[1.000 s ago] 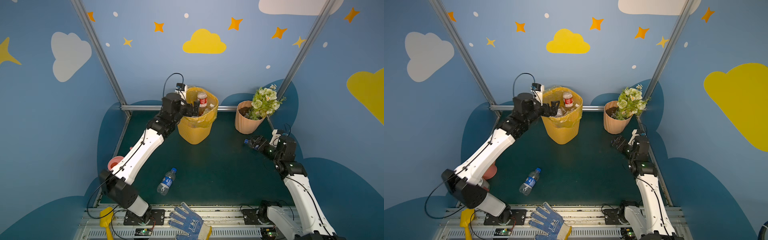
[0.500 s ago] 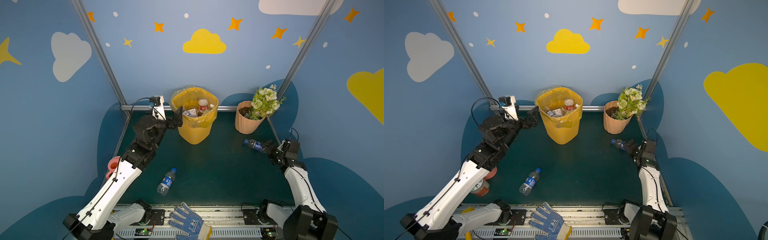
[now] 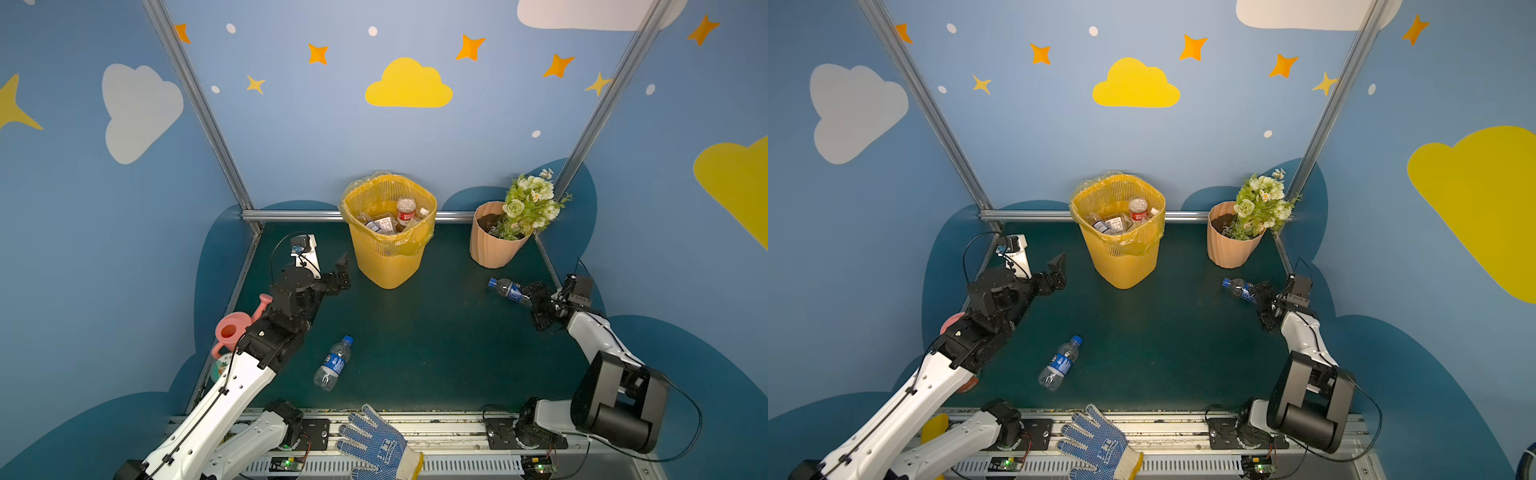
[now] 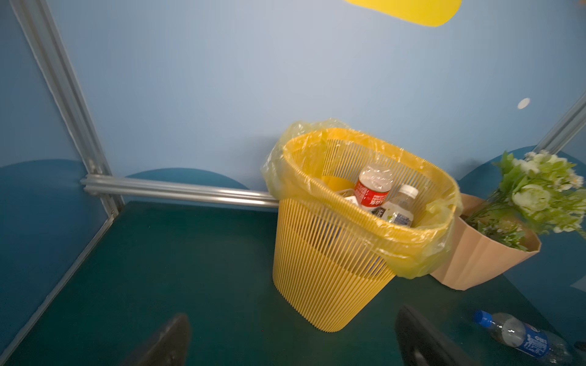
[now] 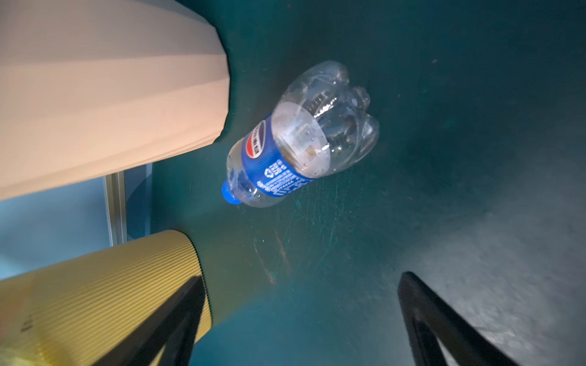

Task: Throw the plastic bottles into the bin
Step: 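Release the red-cap bottle into the bin while the right gripper reaches the Pepsi bottle, then grasp the Pepsi bottle near the flower pot with the right gripper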

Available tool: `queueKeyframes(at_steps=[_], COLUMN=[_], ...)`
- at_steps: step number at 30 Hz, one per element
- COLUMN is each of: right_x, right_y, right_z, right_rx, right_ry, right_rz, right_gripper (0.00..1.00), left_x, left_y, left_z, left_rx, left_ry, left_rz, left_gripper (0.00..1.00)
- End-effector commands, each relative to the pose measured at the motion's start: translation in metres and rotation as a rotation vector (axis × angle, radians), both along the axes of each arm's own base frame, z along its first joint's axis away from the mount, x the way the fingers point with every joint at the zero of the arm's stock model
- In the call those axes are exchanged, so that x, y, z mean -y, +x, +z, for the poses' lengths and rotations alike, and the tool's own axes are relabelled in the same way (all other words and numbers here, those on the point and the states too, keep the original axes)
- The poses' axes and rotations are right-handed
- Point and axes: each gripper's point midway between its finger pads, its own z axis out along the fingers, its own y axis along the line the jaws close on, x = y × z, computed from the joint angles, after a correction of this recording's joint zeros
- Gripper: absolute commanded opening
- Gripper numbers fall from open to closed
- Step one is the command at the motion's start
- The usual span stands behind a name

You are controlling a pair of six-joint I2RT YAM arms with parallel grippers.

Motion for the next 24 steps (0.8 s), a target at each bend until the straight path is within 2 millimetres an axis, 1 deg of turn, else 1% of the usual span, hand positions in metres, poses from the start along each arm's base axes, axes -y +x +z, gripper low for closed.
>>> queueKeyframes(at_steps=[1, 5, 7, 13, 18, 24], right_x=[0.000, 0.001, 0.002, 0.001, 0.002, 0.005], right_y=[0.018, 0.030, 0.034, 0.048, 0.050, 0.056], right_z=[0.007, -0.002, -0.007, -0.015, -0.030, -0.035], right_rx=[0.025, -0.014, -0.039, -0.079, -0.141, -0.163], right_ry=[0.044, 0.051, 0.053, 0.058, 0.069, 0.061], right_rz=[-0.023, -0.040, -0.048, -0.040, -0.048, -0.053], right_gripper=[0.95, 0.95, 0.95, 0.95, 0.95, 0.95], left_x=[-0.013, -0.021, -0.024, -0.027, -0.030, -0.035], left_y=[-0.008, -0.014, -0.016, -0.019, -0.021, -0.022], left_z=[-0.030, -0.046, -0.048, -0.053, -0.053, -0.055], left_rx=[-0.094, -0.127, -0.130, -0.135, -0.138, -0.134], left_ry=[0.001, 0.003, -0.001, -0.005, -0.006, -0.001], left_rz=[0.061, 0.089, 0.095, 0.104, 0.113, 0.130], left_gripper=[1.00, 1.00, 1.00, 1.00, 1.00, 1.00])
